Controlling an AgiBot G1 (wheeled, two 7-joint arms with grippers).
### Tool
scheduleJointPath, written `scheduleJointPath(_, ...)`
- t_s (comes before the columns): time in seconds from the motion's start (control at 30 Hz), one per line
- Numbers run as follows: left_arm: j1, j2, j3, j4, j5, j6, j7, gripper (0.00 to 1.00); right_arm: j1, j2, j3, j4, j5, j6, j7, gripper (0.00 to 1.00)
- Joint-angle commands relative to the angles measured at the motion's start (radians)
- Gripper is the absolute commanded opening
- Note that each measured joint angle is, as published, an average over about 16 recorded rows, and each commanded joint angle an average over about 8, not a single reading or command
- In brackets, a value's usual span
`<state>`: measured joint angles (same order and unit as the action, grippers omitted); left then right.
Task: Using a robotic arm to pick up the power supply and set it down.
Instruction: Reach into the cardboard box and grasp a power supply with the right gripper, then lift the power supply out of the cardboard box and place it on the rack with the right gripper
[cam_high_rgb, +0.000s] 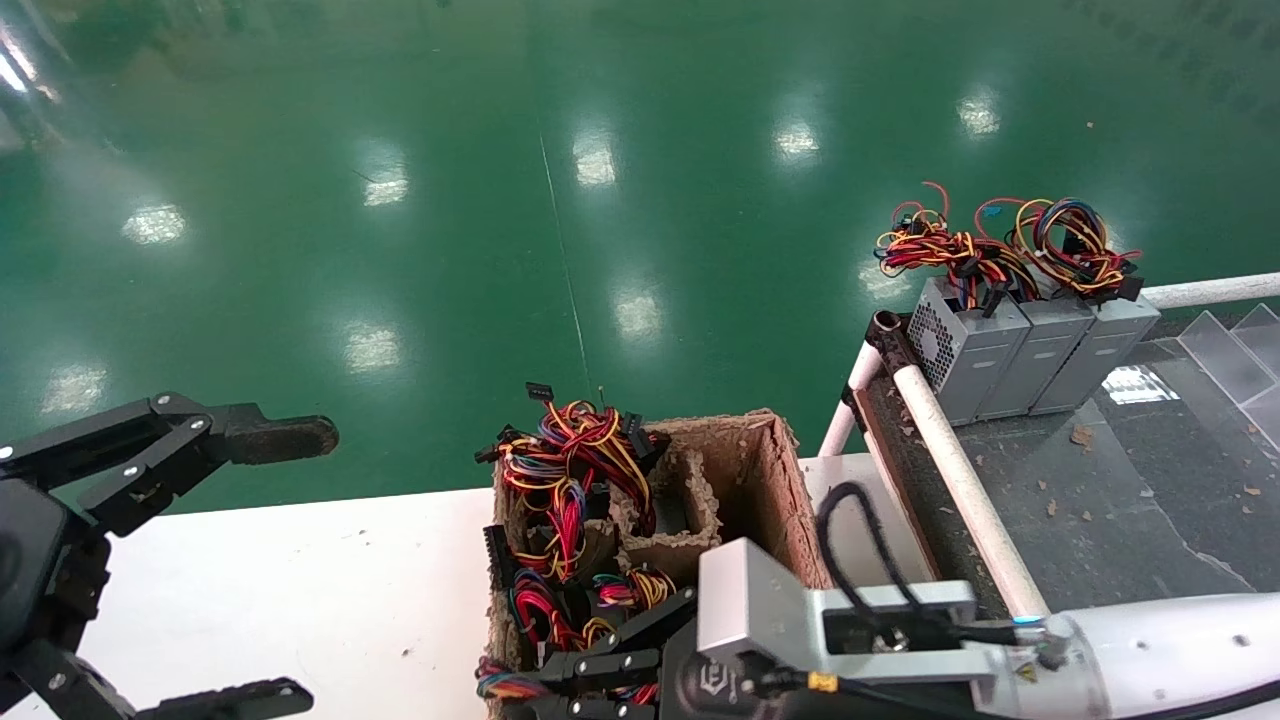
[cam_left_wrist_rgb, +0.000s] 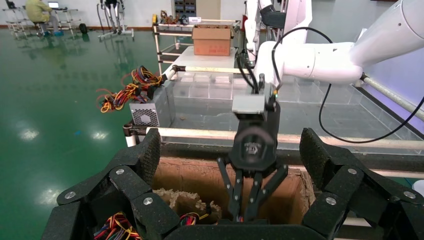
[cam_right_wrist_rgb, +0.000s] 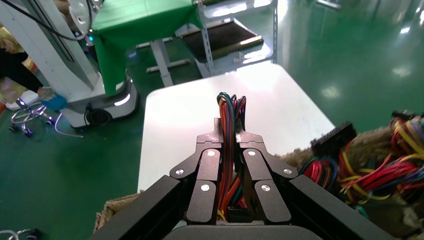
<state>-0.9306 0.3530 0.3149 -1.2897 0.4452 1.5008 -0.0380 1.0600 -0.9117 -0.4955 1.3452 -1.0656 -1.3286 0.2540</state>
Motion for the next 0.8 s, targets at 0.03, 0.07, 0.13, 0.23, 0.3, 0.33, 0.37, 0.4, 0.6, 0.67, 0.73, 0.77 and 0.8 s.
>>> scheduleJointPath(0.03,0.0,0.0,0.0,0.0,0.0,0.0,0.0,1.0,0.002,0.008,0.012,0.002,0.025,-0.012,-0.007,0.0)
scheduleJointPath(0.07,0.0,0.0,0.0,0.0,0.0,0.0,0.0,1.0,0.003,0.014,0.022,0.002,0.04,-0.017,-0.012,0.0)
scheduleJointPath(0.13,0.0,0.0,0.0,0.0,0.0,0.0,0.0,1.0,0.006,0.03,0.044,0.004,0.073,-0.025,-0.02,0.0)
scheduleJointPath(0.23,0.0,0.0,0.001,0.0,0.0,0.0,0.0,1.0,0.013,0.058,0.085,0.006,0.128,-0.034,-0.031,0.0)
scheduleJointPath(0.3,0.0,0.0,0.001,0.0,0.0,0.0,0.0,1.0,0.019,0.076,0.114,0.007,0.166,-0.038,-0.039,0.0)
scheduleJointPath(0.33,0.0,0.0,0.001,0.0,0.0,0.0,0.0,1.0,0.024,0.086,0.13,0.008,0.185,-0.04,-0.042,0.0)
scheduleJointPath(0.37,0.0,0.0,0.001,0.0,0.0,0.0,0.0,1.0,0.029,0.096,0.145,0.008,0.204,-0.041,-0.045,0.0)
scheduleJointPath(0.4,0.0,0.0,0.001,0.0,-0.001,0.0,0.0,1.0,0.034,0.106,0.16,0.008,0.222,-0.042,-0.047,0.0)
scheduleJointPath(0.6,0.0,0.0,0.001,0.0,-0.001,0.0,0.001,1.0,0.086,0.174,0.242,0.001,0.304,-0.038,-0.038,0.0)
scheduleJointPath(0.67,0.0,0.0,0.001,0.0,-0.001,0.0,0.001,1.0,0.109,0.199,0.264,-0.005,0.314,-0.03,-0.034,0.0)
scheduleJointPath(0.73,-0.001,-0.001,0.002,0.0,-0.001,0.0,0.001,1.0,0.131,0.225,0.281,-0.012,0.312,-0.02,-0.032,0.0)
scheduleJointPath(0.77,-0.001,-0.001,0.002,0.0,-0.001,0.0,0.001,1.0,0.143,0.238,0.289,-0.017,0.308,-0.015,-0.033,0.0)
scheduleJointPath(0.8,-0.001,-0.001,0.002,0.0,-0.001,0.0,0.001,1.0,0.154,0.251,0.296,-0.023,0.301,-0.01,-0.035,0.0)
